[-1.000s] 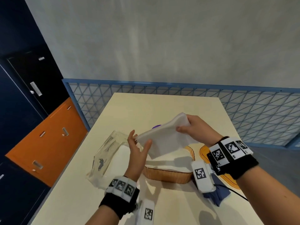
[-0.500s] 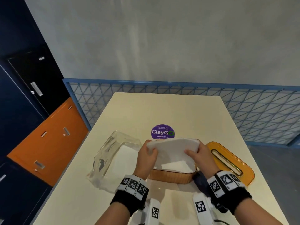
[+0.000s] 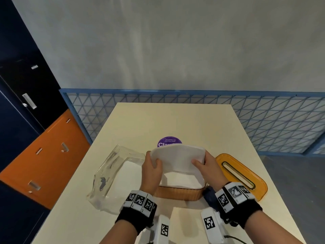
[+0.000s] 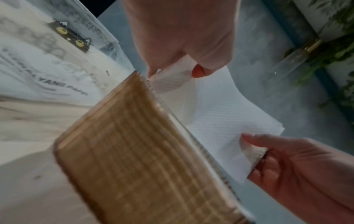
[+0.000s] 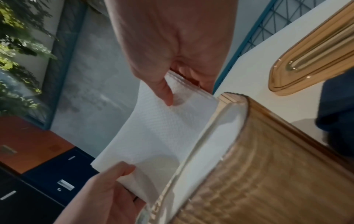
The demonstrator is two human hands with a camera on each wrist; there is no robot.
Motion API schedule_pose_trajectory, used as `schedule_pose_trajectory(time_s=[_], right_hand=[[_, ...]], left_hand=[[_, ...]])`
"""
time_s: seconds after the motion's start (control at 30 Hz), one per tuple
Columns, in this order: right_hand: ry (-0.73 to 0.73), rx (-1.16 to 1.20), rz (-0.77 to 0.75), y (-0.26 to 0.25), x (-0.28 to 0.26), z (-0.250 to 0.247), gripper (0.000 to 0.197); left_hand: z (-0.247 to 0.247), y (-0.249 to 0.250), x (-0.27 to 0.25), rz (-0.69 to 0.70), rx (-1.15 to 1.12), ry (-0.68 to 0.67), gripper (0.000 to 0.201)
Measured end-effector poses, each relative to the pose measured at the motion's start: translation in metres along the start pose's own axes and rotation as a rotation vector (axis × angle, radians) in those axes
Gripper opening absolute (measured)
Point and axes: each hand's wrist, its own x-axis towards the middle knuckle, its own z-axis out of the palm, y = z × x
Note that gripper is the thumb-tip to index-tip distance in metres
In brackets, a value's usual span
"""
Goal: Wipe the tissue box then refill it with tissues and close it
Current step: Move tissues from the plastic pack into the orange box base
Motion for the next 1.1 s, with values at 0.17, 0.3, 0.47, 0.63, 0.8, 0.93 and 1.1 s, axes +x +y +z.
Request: schedule_pose_trajectory(time_s=[0.17, 0.3, 0.47, 0.63, 0.8, 0.93, 1.1], right_hand=[[0.016, 0.027, 0.059, -0.003, 0.005, -0.008, 0.024], [0.015, -0.168, 0.138, 0.011, 0.005, -0.010, 0.019], [-0.010, -0.362, 0.193, 0.025, 0.003, -0.004, 0.020], [-0.005, -0.444, 0.192, 0.023, 0.005, 0.002, 0.032], [-0.039, -0.579, 0.188, 0.023, 0.005, 0.008, 0.040], [-0.037, -0.699, 0.053, 0.021, 0.001, 0.008, 0.047], [-0.085, -0.827, -0.111, 0.022, 0.002, -0.003, 0.058]], left_hand=[[-0.001, 0.012, 0.012, -0.015, 0.028, 0.072, 0.022], [0.002, 0.002, 0.013, -0.157, 0.276, -0.030, 0.041], [0.008, -0.008, 0.009, -0.185, 0.645, -0.130, 0.066], [0.011, -0.012, 0.011, -0.138, 0.785, -0.113, 0.072], [0.013, -0.011, 0.010, -0.090, 0.898, -0.129, 0.072], [0.014, -0.001, 0.004, 0.033, 1.157, -0.118, 0.070], [0.009, 0.002, 0.008, 0.339, 1.259, -0.404, 0.054]])
